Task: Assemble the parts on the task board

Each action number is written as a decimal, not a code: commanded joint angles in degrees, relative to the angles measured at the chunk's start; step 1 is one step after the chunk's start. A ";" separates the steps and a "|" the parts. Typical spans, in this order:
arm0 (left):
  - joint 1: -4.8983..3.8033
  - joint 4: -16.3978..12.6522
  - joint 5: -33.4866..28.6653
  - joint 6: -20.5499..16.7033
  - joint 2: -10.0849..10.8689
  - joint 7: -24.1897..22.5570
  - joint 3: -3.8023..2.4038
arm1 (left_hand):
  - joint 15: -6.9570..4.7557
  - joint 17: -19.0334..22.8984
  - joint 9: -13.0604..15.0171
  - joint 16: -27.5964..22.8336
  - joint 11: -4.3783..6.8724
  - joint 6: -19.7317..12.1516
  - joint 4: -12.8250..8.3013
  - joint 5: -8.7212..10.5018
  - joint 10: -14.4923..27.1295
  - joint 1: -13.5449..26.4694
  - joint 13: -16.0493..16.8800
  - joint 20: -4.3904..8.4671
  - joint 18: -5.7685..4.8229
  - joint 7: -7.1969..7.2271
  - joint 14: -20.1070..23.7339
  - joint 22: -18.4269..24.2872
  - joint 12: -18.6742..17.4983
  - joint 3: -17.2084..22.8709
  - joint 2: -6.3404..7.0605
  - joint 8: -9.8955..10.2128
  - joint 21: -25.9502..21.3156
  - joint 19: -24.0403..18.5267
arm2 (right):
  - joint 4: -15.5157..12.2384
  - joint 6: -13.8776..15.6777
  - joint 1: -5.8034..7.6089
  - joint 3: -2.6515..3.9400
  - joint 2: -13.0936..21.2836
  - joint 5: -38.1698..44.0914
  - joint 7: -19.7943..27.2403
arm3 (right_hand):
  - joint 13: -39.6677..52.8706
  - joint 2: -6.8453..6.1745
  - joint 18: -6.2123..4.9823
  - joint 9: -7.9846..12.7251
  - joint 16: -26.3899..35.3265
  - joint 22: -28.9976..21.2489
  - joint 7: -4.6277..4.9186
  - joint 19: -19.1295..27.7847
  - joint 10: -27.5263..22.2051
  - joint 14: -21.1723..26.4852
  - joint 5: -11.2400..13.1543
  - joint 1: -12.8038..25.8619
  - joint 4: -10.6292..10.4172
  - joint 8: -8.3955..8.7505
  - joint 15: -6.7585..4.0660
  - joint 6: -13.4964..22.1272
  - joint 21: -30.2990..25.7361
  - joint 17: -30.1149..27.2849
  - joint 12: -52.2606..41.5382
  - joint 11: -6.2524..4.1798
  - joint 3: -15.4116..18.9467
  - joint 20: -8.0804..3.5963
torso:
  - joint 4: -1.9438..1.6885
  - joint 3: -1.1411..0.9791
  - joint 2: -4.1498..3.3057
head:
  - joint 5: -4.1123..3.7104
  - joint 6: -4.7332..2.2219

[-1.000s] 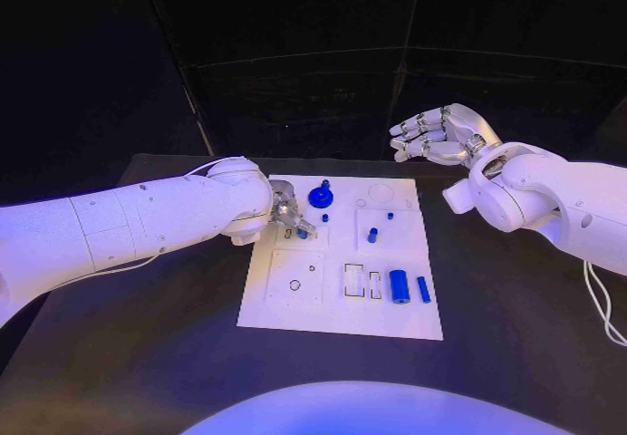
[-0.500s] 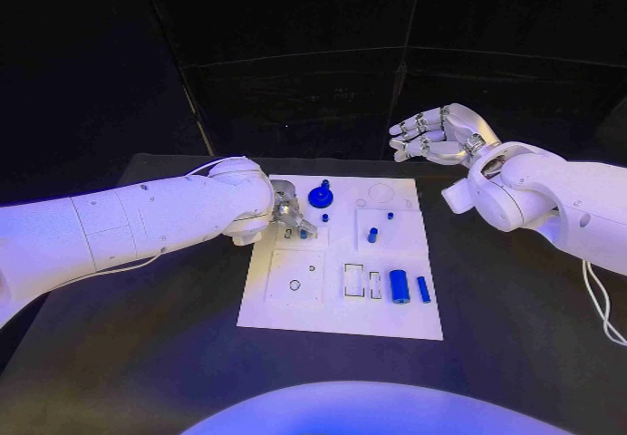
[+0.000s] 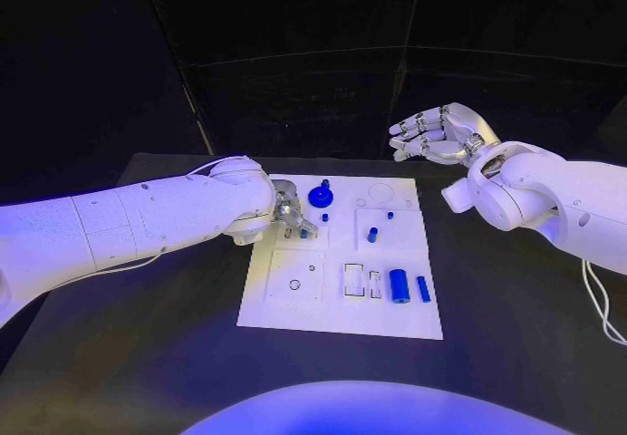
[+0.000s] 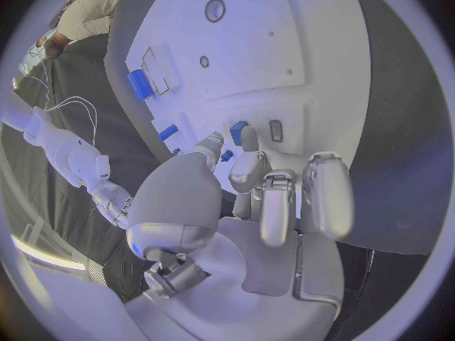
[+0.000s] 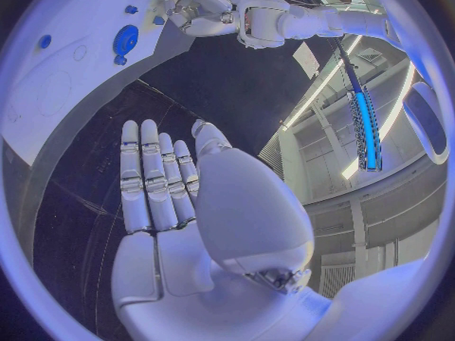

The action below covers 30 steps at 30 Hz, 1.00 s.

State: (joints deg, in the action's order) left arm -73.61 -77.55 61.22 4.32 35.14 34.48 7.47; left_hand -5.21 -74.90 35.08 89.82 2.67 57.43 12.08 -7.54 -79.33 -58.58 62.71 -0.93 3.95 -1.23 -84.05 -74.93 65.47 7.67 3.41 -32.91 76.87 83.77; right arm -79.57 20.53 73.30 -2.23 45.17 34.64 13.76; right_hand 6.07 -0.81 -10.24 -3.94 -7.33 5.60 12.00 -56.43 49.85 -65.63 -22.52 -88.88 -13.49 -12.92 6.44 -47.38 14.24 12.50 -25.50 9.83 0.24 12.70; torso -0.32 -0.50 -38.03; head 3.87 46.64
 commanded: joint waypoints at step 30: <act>-7.49 18.69 -3.19 13.31 -5.00 -3.98 -4.78 | 2.70 -9.64 -7.96 -3.45 -4.20 -8.12 2.25 4.36 13.68 -9.66 -20.72 -2.54 2.35 -4.83 -4.22 11.40 -19.25 -8.70 -4.19 9.31 -12.54 -4.15 | 1.65 -0.57 0.12 0.03 -1.47 -0.16 0.54 | -1.61 -0.02 -0.23 0.04 0.95 -0.72 0.59 -1.03 0.98 -0.40 0.45 0.49 0.47 -1.39 -0.25 -1.32 -1.39 -0.48 -1.06 -0.74 -1.85 -0.27 | 0.42 0.21 -0.66 | 0.39 -2.45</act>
State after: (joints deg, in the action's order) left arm -81.00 -59.52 58.99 14.33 30.39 32.92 2.68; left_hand -2.93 -74.91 27.21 86.49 -1.54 49.22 14.38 -3.14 -65.91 -67.75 42.06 -3.37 5.77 -5.93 -84.05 -63.57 46.37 -0.95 -0.95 -23.79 64.39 79.88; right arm -77.94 20.45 73.30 -2.23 43.77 34.63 13.77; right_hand 4.51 -0.81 -10.24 -3.94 -6.66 4.98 12.35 -57.05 50.47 -65.84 -22.30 -88.88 -13.11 -13.97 6.23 -48.37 13.13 12.10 -26.40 9.21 -1.25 12.48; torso -0.08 -0.40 -38.45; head 4.21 44.37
